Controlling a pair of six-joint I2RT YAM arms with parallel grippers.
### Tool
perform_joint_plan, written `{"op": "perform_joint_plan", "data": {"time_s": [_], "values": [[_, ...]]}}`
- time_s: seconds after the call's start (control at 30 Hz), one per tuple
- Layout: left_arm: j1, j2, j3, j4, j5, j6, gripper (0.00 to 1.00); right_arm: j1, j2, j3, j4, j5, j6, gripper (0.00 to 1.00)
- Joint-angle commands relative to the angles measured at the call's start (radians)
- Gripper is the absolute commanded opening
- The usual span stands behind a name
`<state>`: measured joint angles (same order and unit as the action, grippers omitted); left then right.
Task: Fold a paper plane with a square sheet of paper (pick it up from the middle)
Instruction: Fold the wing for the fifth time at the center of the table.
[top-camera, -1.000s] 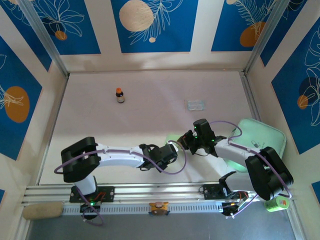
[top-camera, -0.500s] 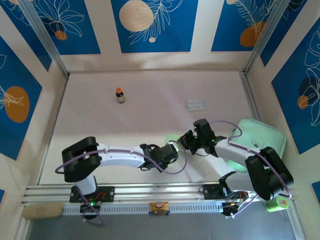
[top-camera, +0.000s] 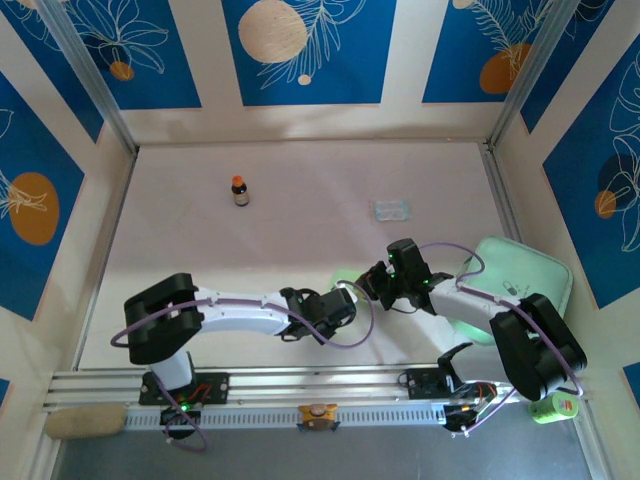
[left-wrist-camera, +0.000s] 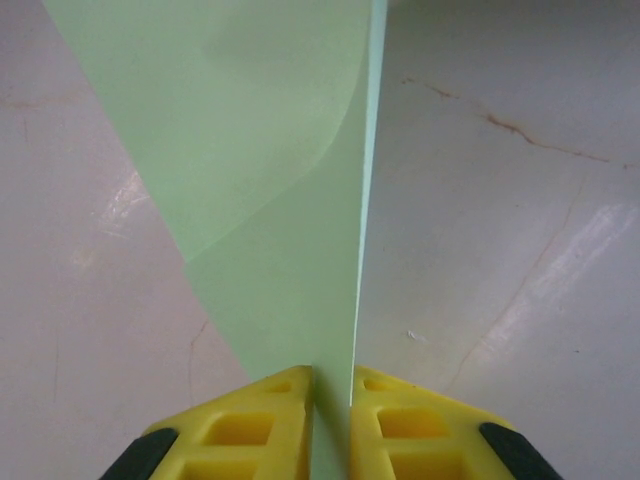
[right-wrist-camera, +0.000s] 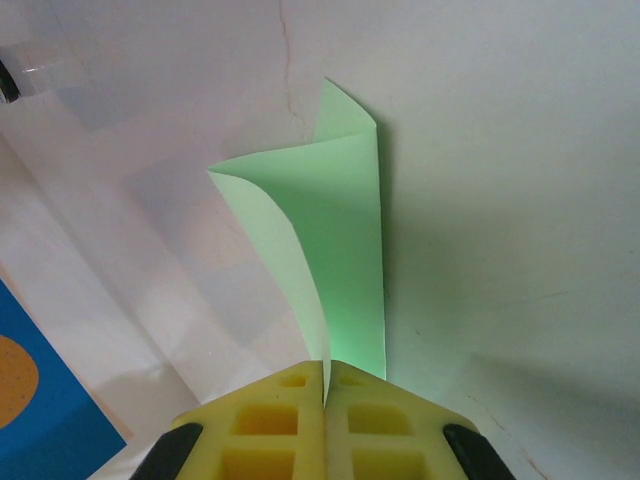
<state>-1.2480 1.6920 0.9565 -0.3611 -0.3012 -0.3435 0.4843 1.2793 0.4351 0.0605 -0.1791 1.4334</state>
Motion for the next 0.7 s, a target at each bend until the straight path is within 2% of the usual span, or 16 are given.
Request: {"op": "perform_joint_plan", "data": {"time_s": [0.0, 0.43, 0.67], "values": [[-0.01, 0.015, 0.023, -0.039, -0.027, -0.018, 0.2, -0.004, -0.018, -0.009, -0.002, -0.008, 0.008, 0.0], [-0.01, 0.017, 0.025, -0.043, -0.035, -0.022, 0.23, -0.006, -0.023, -0.012, -0.005, -0.006, 0.008, 0.0], [-0.01, 0.005, 0.018, -0.033, -0.034, -0.016, 0.19, -0.006, -0.019, -0.011, -0.005, -0.009, 0.007, 0.0]]}}
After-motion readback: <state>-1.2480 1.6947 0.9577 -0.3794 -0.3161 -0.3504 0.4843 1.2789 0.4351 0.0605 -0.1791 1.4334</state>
